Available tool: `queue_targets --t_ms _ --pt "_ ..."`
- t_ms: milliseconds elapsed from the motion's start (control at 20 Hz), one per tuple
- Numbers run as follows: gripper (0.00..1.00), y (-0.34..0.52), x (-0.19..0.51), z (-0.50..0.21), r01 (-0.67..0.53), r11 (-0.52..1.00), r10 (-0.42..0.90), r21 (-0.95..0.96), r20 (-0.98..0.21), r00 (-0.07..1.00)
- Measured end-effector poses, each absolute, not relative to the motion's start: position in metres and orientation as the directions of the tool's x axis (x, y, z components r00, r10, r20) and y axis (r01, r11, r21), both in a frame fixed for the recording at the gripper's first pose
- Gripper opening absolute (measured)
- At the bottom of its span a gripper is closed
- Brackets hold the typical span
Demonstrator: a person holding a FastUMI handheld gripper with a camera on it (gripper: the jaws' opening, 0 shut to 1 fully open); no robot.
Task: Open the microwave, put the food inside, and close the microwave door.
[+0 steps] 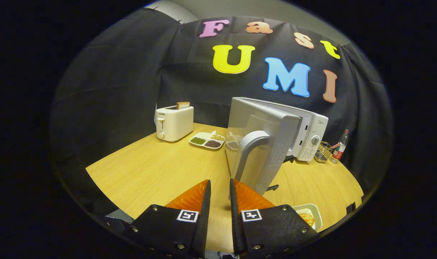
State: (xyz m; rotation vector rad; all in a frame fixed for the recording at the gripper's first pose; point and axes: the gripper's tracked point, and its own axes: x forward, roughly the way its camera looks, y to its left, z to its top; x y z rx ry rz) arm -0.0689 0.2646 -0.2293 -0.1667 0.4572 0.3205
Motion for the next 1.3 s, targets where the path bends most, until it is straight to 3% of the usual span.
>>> queue_targets --t_ms 200,450,1050,1150,1300 --pt "0.29 0.259 -0.047 -0.228 -0.284 0.957 0.226 -0.06 -0.46 0.859" --pt "0.31 0.272 -0.04 -0.23 -0.307 0.951 0.25 -0.045 -0.474 0.844" --pt "0.35 0.349 -0.097 -0.214 -0.59 0.807 0.53 0.0 -0.44 0.725" --pt "0.38 0.349 -0.109 -0.207 -0.619 0.784 0.571 0.035 -0.432 0.698" --pt "0.69 0.334 -0.122 -0.181 -0.636 0.766 0.614 0.087 -0.39 0.686"
